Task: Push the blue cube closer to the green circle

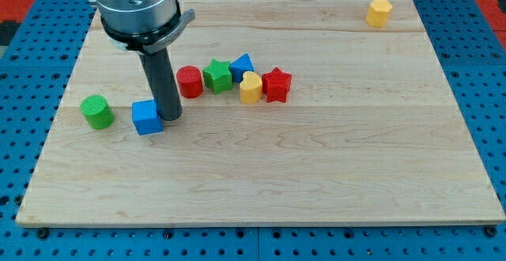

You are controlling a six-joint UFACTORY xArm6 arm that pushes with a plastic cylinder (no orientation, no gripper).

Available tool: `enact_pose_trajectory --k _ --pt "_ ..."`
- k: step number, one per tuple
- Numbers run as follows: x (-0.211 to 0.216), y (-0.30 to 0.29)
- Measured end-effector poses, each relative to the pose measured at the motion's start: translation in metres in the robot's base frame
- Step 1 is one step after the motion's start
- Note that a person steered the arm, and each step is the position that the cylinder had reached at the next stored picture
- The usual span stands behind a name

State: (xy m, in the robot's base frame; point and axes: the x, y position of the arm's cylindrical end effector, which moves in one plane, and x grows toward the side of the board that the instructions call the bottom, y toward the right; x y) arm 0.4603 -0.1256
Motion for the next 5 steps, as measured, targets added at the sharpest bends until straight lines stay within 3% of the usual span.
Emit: enact_pose_trajectory --k 1,3,5 --pt "0.0 -0.022" --pt "0.028 0.011" --pt "0.038 -0.039"
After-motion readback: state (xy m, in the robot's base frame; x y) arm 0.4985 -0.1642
